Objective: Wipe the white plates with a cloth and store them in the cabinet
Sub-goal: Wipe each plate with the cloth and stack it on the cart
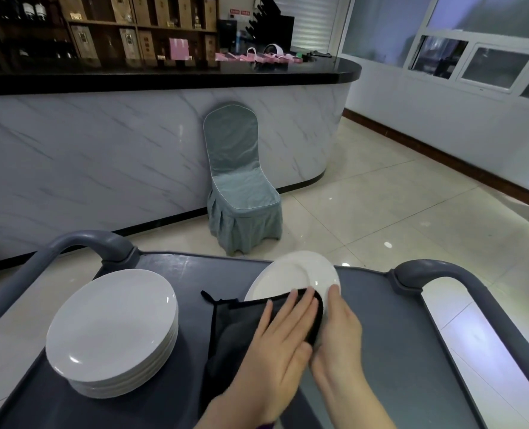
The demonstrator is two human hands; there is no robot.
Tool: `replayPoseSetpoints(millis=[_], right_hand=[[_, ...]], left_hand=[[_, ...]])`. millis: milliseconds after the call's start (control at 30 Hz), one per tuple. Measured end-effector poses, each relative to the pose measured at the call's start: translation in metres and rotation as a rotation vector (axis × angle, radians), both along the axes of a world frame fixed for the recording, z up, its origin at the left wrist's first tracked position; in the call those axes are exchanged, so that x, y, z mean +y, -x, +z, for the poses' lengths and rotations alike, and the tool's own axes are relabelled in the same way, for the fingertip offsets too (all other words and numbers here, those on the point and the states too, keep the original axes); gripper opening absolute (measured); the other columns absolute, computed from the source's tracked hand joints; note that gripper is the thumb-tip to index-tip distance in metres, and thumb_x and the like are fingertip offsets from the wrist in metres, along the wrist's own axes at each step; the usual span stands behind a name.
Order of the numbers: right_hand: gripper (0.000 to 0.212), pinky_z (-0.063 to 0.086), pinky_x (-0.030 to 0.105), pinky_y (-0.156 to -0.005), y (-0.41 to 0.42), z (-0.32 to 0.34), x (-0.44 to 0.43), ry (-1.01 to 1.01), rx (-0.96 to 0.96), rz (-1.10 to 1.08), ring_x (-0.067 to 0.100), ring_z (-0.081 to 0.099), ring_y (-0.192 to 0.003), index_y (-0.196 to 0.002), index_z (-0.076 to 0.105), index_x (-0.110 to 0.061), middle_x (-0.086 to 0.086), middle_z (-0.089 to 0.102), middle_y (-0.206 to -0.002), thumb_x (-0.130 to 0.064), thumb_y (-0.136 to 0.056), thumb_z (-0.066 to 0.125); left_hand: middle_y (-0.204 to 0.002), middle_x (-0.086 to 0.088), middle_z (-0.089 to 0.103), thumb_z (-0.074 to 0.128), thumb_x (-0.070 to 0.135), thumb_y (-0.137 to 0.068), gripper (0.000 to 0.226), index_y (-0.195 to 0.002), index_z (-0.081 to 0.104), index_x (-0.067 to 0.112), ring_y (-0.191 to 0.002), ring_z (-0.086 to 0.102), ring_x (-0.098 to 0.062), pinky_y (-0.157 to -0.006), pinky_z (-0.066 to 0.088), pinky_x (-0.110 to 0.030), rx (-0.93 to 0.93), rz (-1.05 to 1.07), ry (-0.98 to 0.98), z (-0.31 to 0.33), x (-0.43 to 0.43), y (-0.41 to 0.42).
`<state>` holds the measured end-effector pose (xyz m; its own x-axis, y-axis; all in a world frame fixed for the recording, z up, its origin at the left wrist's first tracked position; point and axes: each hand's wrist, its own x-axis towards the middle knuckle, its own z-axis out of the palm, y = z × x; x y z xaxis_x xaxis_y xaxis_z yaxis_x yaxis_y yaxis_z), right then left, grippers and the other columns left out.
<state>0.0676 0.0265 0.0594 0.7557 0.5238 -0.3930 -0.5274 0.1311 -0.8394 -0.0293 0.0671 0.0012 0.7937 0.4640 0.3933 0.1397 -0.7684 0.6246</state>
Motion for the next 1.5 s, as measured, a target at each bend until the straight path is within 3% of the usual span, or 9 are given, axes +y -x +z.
replayPoseSetpoints(millis=[167, 333, 700, 800, 933, 1133, 1267, 1400, 1500], right_hand=[[0.036, 0.055, 0.029, -0.064, 0.016, -0.006, -0.003, 0.021, -0.095, 0.066, 0.018, 0.076, -0.080, -0.082, 0.080, -0.021, 0.008, 0.078, -0.086, -0.033, -0.102, 0.052], [0.042, 0.054, 0.024, -0.056, -0.005, 0.003, 0.001, 0.012, -0.096, -0.022, 0.011, 0.069, -0.064, -0.065, 0.074, -0.014, 0.002, 0.071, -0.070, -0.032, -0.099, 0.057], [0.037, 0.056, 0.018, -0.061, 0.010, -0.008, -0.008, 0.026, -0.169, 0.084, 0.015, 0.075, -0.086, -0.086, 0.081, -0.022, 0.005, 0.078, -0.090, -0.028, -0.103, 0.049], [0.039, 0.055, 0.028, -0.064, -0.004, -0.004, -0.007, 0.025, -0.177, 0.044, 0.016, 0.072, -0.074, -0.073, 0.079, -0.018, 0.007, 0.076, -0.079, -0.029, -0.101, 0.054], [0.048, 0.051, 0.024, -0.055, -0.017, -0.003, -0.010, -0.040, -0.134, -0.012, 0.011, 0.060, -0.058, -0.052, 0.062, -0.020, 0.000, 0.059, -0.059, -0.026, -0.099, 0.057], [0.037, 0.056, 0.027, -0.059, -0.009, -0.007, -0.020, -0.039, -0.114, 0.049, 0.017, 0.071, -0.072, -0.076, 0.079, -0.013, 0.008, 0.075, -0.080, -0.028, -0.099, 0.056], [0.036, 0.055, 0.026, -0.055, -0.021, 0.002, -0.023, -0.067, -0.087, -0.012, 0.016, 0.067, -0.065, -0.072, 0.075, -0.010, 0.004, 0.072, -0.074, -0.030, -0.098, 0.059], [0.028, 0.052, 0.029, -0.060, -0.024, -0.001, -0.025, -0.035, -0.069, -0.061, 0.018, 0.063, -0.066, -0.080, 0.066, -0.008, 0.008, 0.065, -0.077, -0.029, -0.097, 0.060], [0.032, 0.055, 0.030, -0.059, -0.013, -0.010, -0.028, -0.018, -0.039, -0.012, 0.020, 0.072, -0.070, -0.080, 0.074, -0.007, 0.011, 0.075, -0.084, -0.026, -0.099, 0.057]], left_hand=[[-0.159, 0.027, -0.005, 0.009, 0.036, -0.099, 0.053, -0.152, 0.004, 0.035, -0.148, -0.013, -0.001, -0.122, -0.006, -0.037, 0.084, 0.020, -0.001, 0.023, 0.035, -0.016], [-0.164, 0.012, 0.011, 0.026, 0.029, -0.103, 0.053, -0.156, 0.018, 0.023, -0.152, 0.005, -0.016, -0.120, 0.001, -0.041, -0.012, -0.033, -0.086, 0.005, -0.002, -0.004], [-0.160, 0.028, -0.001, 0.012, 0.035, -0.104, 0.050, -0.154, 0.008, 0.032, -0.147, -0.012, 0.003, -0.123, -0.004, -0.041, 0.025, 0.055, 0.178, 0.019, 0.029, -0.034], [-0.162, 0.023, 0.000, 0.015, 0.037, -0.103, 0.053, -0.155, 0.009, 0.030, -0.149, -0.006, -0.003, -0.122, -0.005, -0.037, -0.013, -0.014, 0.097, 0.017, 0.011, -0.030], [-0.164, 0.011, 0.006, 0.027, 0.029, -0.104, 0.055, -0.156, 0.012, 0.022, -0.152, 0.004, -0.014, -0.121, 0.000, -0.034, -0.050, -0.075, 0.013, -0.008, -0.012, -0.015], [-0.161, 0.024, -0.002, 0.023, 0.025, -0.103, 0.055, -0.153, 0.004, 0.034, -0.149, -0.003, 0.000, -0.123, -0.006, -0.038, -0.052, 0.080, 0.308, -0.014, 0.027, -0.015], [-0.160, 0.028, -0.005, 0.018, 0.027, -0.102, 0.054, -0.153, 0.002, 0.035, -0.148, -0.009, 0.002, -0.123, -0.004, -0.045, 0.048, 0.116, 0.271, -0.030, 0.037, 0.000], [-0.161, 0.024, 0.002, 0.017, 0.034, -0.102, 0.054, -0.154, 0.004, 0.038, -0.150, 0.001, -0.005, -0.121, -0.005, -0.034, 0.034, -0.008, 0.125, -0.031, 0.001, -0.003], [-0.161, 0.026, 0.000, 0.018, 0.029, -0.104, 0.053, -0.154, 0.003, 0.038, -0.149, -0.001, -0.001, -0.119, -0.010, -0.022, 0.037, -0.056, 0.215, -0.013, 0.006, -0.013]])
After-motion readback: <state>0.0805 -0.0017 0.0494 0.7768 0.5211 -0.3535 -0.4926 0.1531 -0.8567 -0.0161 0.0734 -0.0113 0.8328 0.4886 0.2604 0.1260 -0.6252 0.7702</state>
